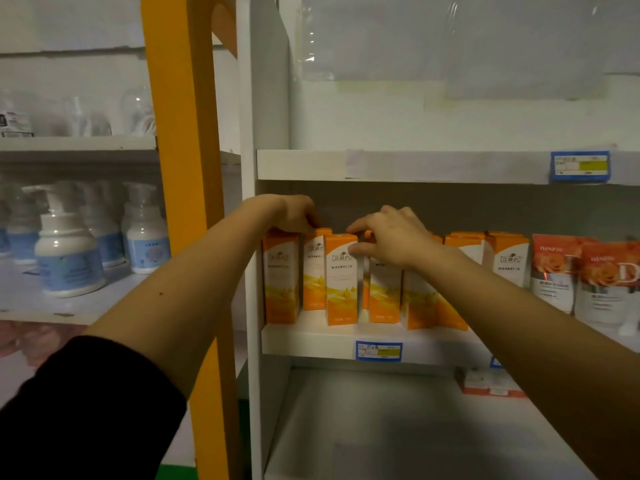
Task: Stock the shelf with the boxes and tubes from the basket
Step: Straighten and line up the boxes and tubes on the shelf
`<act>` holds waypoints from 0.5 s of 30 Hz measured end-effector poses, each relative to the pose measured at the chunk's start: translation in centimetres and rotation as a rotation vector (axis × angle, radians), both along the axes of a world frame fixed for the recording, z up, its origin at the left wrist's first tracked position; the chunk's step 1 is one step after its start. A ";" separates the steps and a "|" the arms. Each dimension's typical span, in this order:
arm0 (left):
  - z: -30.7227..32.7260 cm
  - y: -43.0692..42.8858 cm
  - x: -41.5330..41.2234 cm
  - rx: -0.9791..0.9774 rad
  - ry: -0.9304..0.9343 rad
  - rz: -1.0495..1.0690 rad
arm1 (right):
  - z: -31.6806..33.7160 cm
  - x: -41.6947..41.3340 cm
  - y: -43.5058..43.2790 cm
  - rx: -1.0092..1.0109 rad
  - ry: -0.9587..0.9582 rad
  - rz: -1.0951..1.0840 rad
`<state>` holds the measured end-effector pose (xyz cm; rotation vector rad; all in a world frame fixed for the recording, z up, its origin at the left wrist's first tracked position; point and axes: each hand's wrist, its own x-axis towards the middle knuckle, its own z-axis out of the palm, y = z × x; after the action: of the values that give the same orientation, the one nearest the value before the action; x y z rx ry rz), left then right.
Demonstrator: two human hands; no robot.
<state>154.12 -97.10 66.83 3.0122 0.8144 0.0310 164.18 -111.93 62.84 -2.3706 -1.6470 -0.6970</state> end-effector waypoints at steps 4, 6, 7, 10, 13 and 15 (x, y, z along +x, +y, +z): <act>0.1 0.2 -0.1 0.024 0.017 0.000 | 0.1 0.1 0.3 0.028 0.043 0.012; 0.1 0.2 -0.1 0.028 0.020 0.001 | 0.2 0.2 0.6 0.026 0.072 0.018; 0.0 0.2 -0.1 0.030 0.020 0.000 | 0.3 0.3 0.7 0.022 0.083 0.025; 0.1 0.3 0.1 0.031 0.030 0.002 | 0.6 0.7 1.1 -0.005 0.082 0.035; 0.2 0.4 0.2 0.031 0.033 -0.002 | 1.0 1.0 1.3 -0.032 0.035 0.026; 0.4 0.3 0.2 0.031 0.032 -0.003 | 0.9 1.1 1.4 -0.023 0.036 0.034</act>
<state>154.29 -96.80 67.22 3.0502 0.8190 -0.0042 165.25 -110.49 63.75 -2.3502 -1.6857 -0.6287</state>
